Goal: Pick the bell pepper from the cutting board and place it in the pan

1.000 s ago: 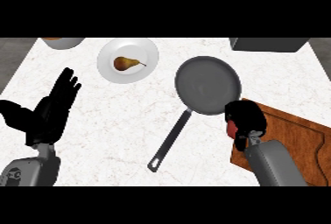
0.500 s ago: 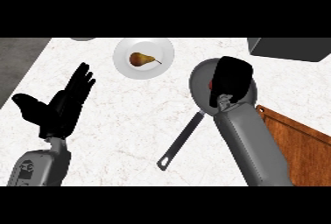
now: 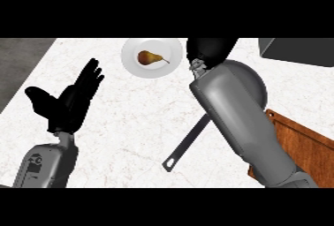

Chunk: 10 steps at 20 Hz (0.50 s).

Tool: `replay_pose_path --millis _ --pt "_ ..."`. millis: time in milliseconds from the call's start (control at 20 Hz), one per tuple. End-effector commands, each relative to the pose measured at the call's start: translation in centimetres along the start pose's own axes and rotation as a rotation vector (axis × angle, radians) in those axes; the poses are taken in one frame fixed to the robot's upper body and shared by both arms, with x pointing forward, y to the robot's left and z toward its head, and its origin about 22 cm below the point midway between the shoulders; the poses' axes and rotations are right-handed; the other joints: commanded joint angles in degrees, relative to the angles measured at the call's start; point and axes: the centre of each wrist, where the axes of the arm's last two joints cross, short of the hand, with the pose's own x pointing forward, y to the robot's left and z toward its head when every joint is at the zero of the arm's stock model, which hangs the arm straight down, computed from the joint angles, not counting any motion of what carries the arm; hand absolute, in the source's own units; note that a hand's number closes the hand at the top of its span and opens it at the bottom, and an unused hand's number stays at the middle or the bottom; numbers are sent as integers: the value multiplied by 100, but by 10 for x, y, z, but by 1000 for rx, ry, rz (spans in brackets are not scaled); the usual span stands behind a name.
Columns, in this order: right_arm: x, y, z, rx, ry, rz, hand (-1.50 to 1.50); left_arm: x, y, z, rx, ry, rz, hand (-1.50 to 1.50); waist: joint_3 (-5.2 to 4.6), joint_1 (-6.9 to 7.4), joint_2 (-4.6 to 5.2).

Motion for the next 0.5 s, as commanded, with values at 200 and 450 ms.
replay_pose_path --millis 200,450 --pt "26 -11 -11 -56 289 -39 150 -6 0 -4 38 4 13 0 9 -224 20" --pt "24 -1 -16 -76 317 -93 150 -7 16 4 77 36 14 0 24 -505 -82"
